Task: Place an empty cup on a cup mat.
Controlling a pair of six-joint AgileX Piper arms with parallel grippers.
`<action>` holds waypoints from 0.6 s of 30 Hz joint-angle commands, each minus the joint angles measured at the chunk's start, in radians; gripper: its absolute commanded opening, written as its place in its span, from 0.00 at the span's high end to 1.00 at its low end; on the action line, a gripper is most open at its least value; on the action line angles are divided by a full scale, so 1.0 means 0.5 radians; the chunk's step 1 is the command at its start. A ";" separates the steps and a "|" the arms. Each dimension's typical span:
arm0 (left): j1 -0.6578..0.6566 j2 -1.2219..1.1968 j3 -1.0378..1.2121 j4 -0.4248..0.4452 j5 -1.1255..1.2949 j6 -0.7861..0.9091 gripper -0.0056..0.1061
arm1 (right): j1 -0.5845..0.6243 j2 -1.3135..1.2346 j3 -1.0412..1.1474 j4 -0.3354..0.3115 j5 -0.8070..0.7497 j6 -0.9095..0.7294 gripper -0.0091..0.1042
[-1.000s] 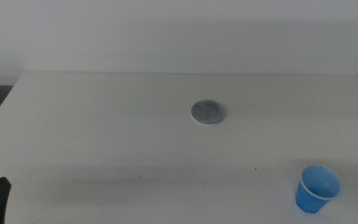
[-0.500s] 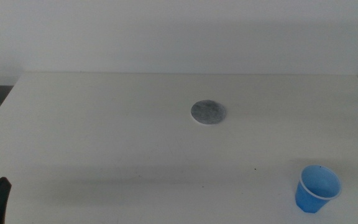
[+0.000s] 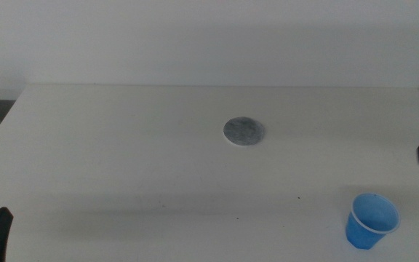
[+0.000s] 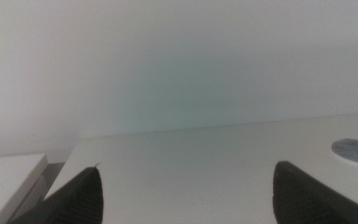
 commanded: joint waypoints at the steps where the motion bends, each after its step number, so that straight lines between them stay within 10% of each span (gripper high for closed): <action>1: -0.003 -0.007 -0.001 0.000 -0.011 -0.006 0.11 | -0.011 0.121 0.058 -0.005 0.011 0.008 0.10; 18: -0.003 -0.007 -0.001 0.000 -0.011 -0.006 0.11 | 0.050 0.731 0.426 0.009 -0.619 0.034 0.10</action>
